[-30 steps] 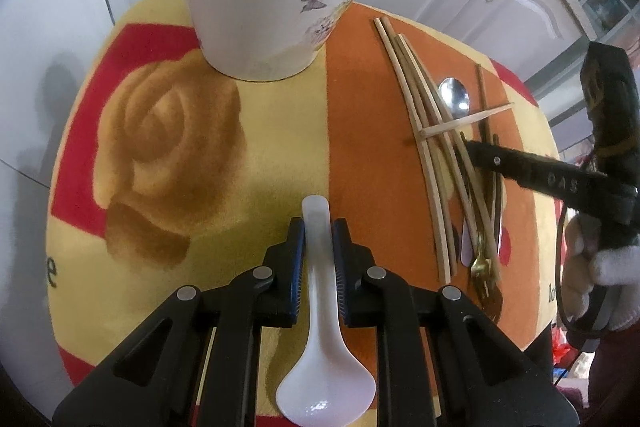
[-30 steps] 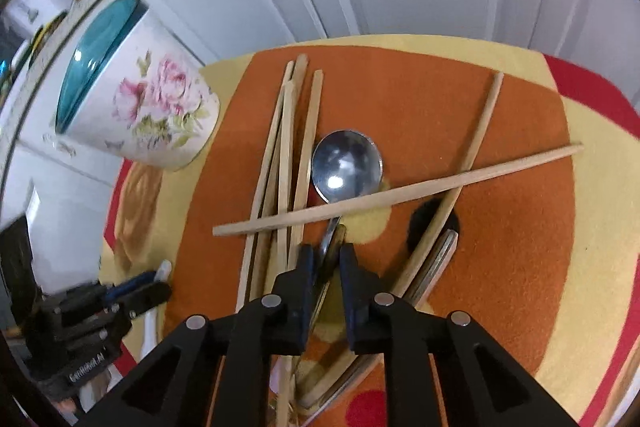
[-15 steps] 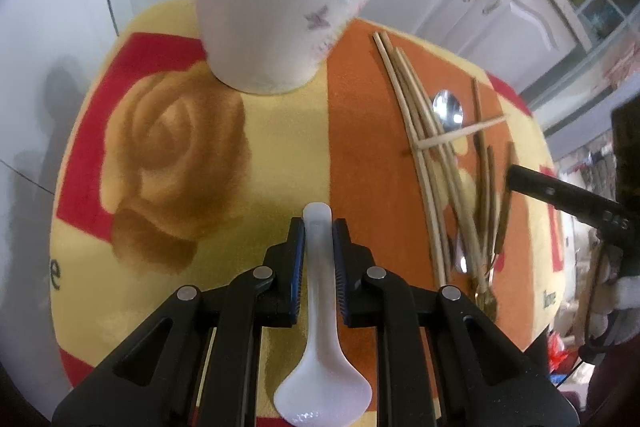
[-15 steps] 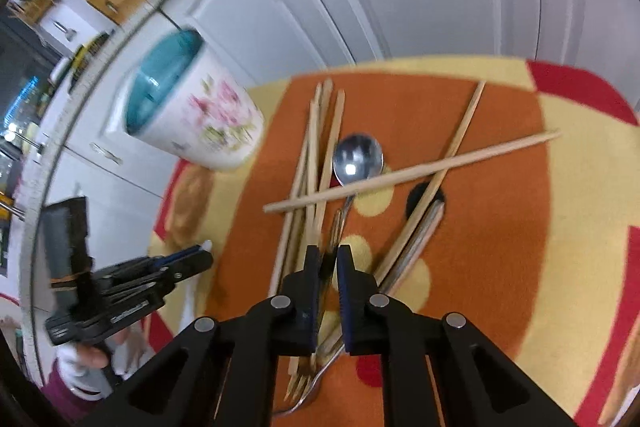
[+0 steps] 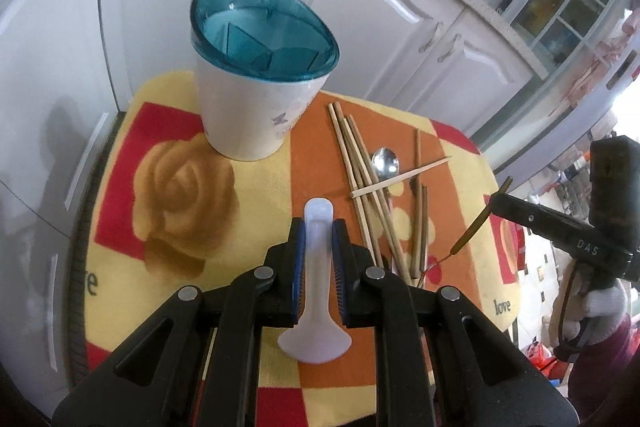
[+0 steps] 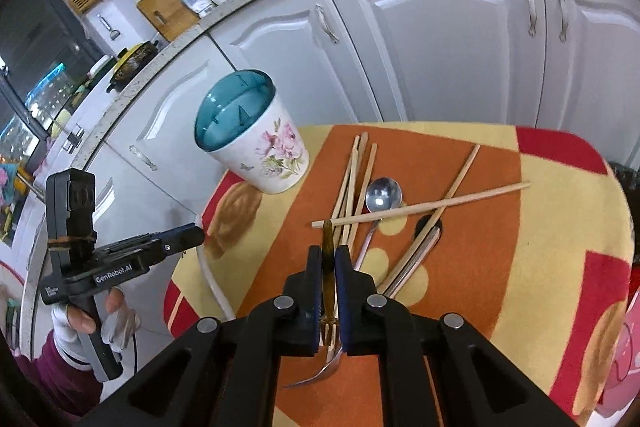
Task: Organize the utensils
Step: 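Drop the white spoon into the holder with the left tool while the right tool drops the fork in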
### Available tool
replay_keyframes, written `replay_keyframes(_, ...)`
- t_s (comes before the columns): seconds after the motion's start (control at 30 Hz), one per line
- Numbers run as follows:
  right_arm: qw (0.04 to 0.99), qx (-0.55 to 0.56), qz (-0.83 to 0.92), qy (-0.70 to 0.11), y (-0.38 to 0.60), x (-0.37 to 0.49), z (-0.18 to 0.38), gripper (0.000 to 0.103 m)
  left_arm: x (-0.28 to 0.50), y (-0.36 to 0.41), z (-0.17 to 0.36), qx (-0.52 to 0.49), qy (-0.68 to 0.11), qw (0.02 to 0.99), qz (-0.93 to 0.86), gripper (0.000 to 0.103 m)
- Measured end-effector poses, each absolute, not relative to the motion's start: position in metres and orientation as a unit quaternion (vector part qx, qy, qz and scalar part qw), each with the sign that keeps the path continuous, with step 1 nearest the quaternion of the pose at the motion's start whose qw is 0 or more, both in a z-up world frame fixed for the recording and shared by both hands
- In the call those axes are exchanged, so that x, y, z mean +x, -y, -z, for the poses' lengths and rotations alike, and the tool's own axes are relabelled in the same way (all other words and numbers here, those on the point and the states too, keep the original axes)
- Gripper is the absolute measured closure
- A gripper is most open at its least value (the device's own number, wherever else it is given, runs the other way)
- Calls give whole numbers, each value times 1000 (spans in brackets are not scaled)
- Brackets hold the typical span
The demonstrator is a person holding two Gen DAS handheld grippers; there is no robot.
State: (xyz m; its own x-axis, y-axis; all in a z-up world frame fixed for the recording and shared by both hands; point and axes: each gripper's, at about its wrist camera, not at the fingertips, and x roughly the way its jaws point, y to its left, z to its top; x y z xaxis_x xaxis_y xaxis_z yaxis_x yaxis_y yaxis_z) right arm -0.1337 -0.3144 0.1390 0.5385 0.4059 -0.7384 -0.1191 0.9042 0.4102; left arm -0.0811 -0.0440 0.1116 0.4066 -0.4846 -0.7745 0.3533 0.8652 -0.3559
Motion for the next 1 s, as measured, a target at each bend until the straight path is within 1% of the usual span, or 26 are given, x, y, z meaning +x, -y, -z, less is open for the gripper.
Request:
replay_keyframes(0.33, 884, 142, -169, -412, 309, -124, -181, 97, -83, 32, -156, -70, -445, 858, 245, 91)
replay_keyframes(0.53, 896, 133, -192, -378, 293, -103, -217, 97, -70, 25, -196, -71, -412, 874, 247, 91)
replay_keyframes(0.77, 905, 125, -213, -345, 263, -54, -256, 97, -34, 16, -248, -56, -351, 907, 227, 91)
replay_keyframes(0.9, 910, 114, -214, -338, 245, -23, -267, 97, -3, 14, -256, -57, -346, 909, 225, 91)
replay_keyframes(1.0, 910, 107, -212, -340, 234, 2, -266, 97, 18, 19, -254, -38, -347, 908, 230, 91)
